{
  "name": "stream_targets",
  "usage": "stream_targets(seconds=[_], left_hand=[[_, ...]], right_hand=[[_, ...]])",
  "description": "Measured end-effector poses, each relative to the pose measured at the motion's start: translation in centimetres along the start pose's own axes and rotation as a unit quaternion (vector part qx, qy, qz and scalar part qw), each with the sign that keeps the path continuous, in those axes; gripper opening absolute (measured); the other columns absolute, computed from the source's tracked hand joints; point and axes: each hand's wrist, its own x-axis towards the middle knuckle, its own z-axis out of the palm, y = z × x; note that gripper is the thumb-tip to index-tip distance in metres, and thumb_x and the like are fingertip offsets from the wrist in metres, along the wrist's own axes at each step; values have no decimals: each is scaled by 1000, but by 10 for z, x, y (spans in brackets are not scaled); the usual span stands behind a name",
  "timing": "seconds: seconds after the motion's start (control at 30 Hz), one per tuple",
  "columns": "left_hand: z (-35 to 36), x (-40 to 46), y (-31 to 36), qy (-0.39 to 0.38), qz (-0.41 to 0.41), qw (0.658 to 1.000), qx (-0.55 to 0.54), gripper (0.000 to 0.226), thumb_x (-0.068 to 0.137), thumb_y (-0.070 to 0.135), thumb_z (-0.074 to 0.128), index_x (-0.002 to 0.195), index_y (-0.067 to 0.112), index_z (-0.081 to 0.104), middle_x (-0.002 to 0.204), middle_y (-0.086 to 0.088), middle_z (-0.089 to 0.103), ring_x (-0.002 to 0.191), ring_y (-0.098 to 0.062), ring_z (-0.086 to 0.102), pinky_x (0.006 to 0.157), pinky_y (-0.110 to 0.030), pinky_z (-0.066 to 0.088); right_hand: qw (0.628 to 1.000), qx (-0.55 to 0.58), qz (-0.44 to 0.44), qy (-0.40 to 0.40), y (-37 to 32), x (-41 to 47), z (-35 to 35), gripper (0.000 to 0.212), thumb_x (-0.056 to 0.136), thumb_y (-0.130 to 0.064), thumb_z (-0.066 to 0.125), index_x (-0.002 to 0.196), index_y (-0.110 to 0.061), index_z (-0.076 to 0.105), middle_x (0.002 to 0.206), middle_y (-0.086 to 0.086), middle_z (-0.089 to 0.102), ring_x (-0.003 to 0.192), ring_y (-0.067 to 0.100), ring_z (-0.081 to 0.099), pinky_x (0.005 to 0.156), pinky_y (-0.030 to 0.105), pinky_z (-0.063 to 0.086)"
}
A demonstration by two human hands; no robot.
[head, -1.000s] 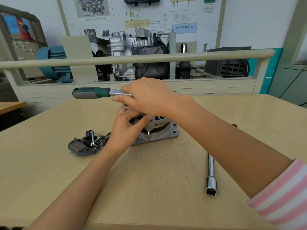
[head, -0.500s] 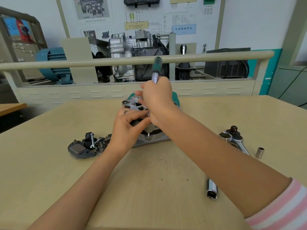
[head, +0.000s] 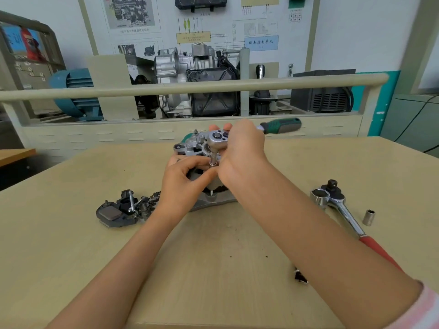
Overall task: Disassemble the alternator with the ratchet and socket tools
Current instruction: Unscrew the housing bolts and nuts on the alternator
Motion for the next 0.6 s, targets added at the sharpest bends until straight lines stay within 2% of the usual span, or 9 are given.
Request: stream_targets(seconds=[0.07, 0.1, 0.2, 0.27, 0.33, 0.4, 0.5, 0.6], left_hand=[[-1, 0, -2, -3, 4, 1000, 13, 10, 72, 28, 69, 82, 26, 68, 80, 16, 63, 92, -4, 43, 80, -13, 37], [-1, 1, -4, -4, 3, 1000, 21, 10, 75, 26, 71, 84, 24, 69, 83, 13, 63, 94, -6, 43, 82, -13, 36], [-2, 1, -7, -12, -1, 999, 36, 13, 77, 25, 71, 90, 22, 71, 88, 7, 65, 99, -8, 42, 83, -10, 34], [-2, 0, -7, -11, -2, 999, 35, 12, 77, 26, 72, 89, 24, 70, 87, 8, 64, 99, -8, 42, 83, -10, 34], [-2, 0, -7, -12, -3, 999, 35, 9, 77, 26, 72, 86, 27, 69, 84, 12, 62, 98, -8, 42, 83, -12, 35], [-1, 0, -7, -13, -7, 1000, 28, 10, 78, 25, 71, 87, 26, 69, 85, 10, 63, 97, -8, 42, 81, -13, 35], [-2, 0, -6, -23, -14, 1000, 3, 16, 78, 24, 71, 95, 26, 71, 94, 11, 65, 102, -9, 45, 88, -19, 36], [-4, 0, -4, -38, -35, 998, -36, 21, 79, 18, 71, 99, 18, 72, 112, -3, 62, 113, -20, 50, 101, -33, 41]], right_hand=[[999, -27, 9, -29, -8, 4, 0, 15, 93, -2, 27, 88, -12, 37, 32, 2, 45, 49, 15, 46, 53, 26, 39], [998, -46, 16, -46, -10, 6, 0, 16, 92, -1, 26, 90, -13, 37, 33, 1, 44, 44, 13, 44, 50, 24, 38], [984, -154, -14, -92, -10, 14, 0, 23, 89, 1, 25, 101, -13, 40, 51, 3, 42, 39, 12, 42, 46, 22, 34], [961, -245, -58, -114, -6, 18, 2, 24, 92, -2, 29, 109, -8, 45, 60, 3, 39, 32, 9, 39, 43, 21, 31], [928, -329, -92, -146, -4, 18, 4, 13, 95, -7, 36, 97, -5, 49, 58, 3, 37, 25, 6, 34, 38, 18, 28], [899, -380, -93, -197, -7, 20, 6, 21, 97, -20, 40, 81, -9, 46, 51, -1, 37, 24, 7, 30, 35, 14, 26], [840, -444, -23, -311, -16, 26, 8, 41, 98, -43, 36, 72, -12, 42, 40, -8, 35, 27, 7, 27, 31, 13, 24], [748, -514, 49, -417, -14, 25, 11, 46, 99, -48, 34, 68, -14, 41, 42, -10, 33, 28, 5, 27, 29, 14, 23]])
